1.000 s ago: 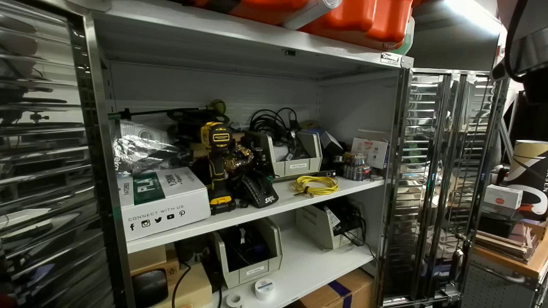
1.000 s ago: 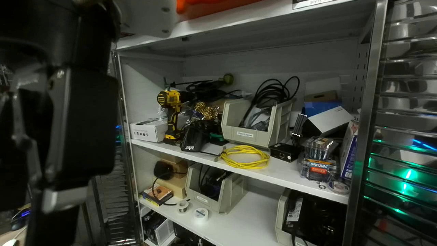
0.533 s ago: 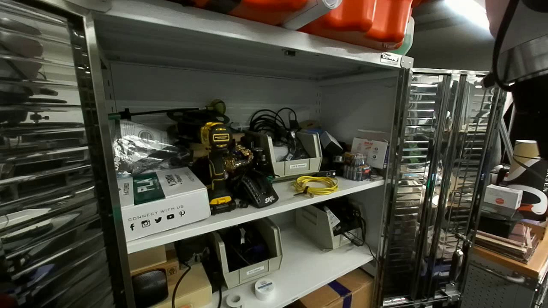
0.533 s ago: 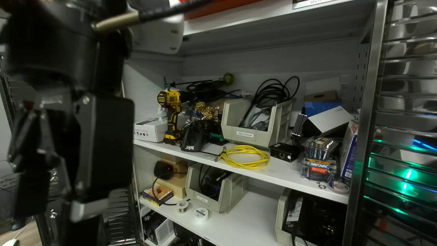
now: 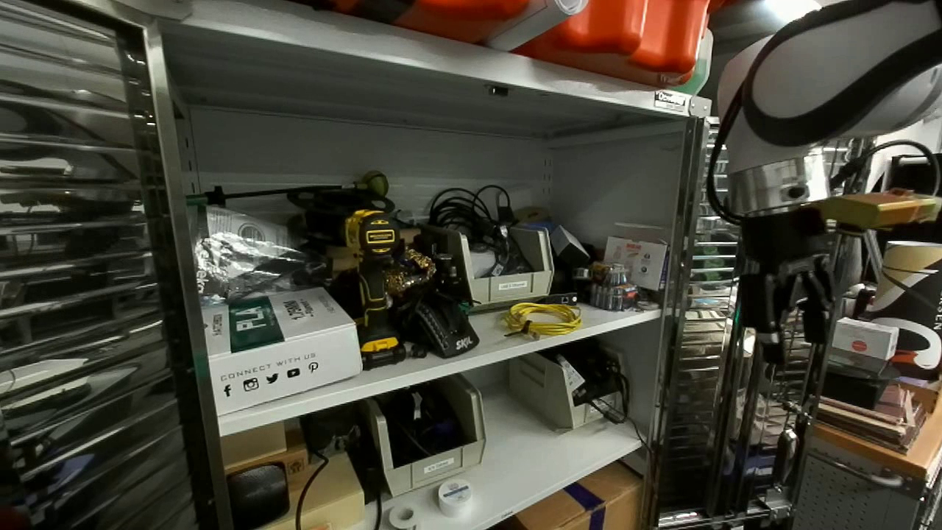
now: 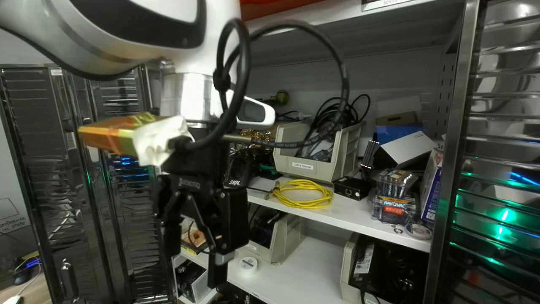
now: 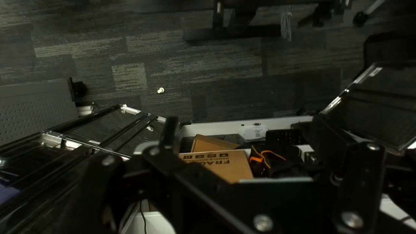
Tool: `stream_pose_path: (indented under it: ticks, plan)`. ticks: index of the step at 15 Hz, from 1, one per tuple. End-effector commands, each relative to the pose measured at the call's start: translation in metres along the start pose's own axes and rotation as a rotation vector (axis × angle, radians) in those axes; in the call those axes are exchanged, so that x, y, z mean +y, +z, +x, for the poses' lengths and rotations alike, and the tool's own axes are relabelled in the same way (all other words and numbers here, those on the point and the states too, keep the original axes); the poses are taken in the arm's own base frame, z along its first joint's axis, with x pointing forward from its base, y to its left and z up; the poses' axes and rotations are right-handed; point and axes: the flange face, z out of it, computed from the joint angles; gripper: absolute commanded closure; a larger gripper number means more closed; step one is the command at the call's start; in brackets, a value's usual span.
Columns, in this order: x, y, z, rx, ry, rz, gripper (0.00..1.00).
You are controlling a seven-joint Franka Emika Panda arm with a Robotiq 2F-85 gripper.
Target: Put the yellow cable in the storage box
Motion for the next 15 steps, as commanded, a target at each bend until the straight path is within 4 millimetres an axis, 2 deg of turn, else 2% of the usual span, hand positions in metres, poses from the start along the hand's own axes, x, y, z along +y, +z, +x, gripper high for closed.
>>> stream_pose_path:
  ticks: [1,5,9,15]
  plan:
    - [-0.010,-0.002,0.057,0.057,0.147,0.055,0.00]
    - [-0.008,0.000,0.116,0.112,0.348,0.133,0.00]
    - [-0.012,-0.009,0.175,0.148,0.506,0.220,0.00]
    - [-0.022,-0.029,0.243,0.251,0.693,0.277,0.00]
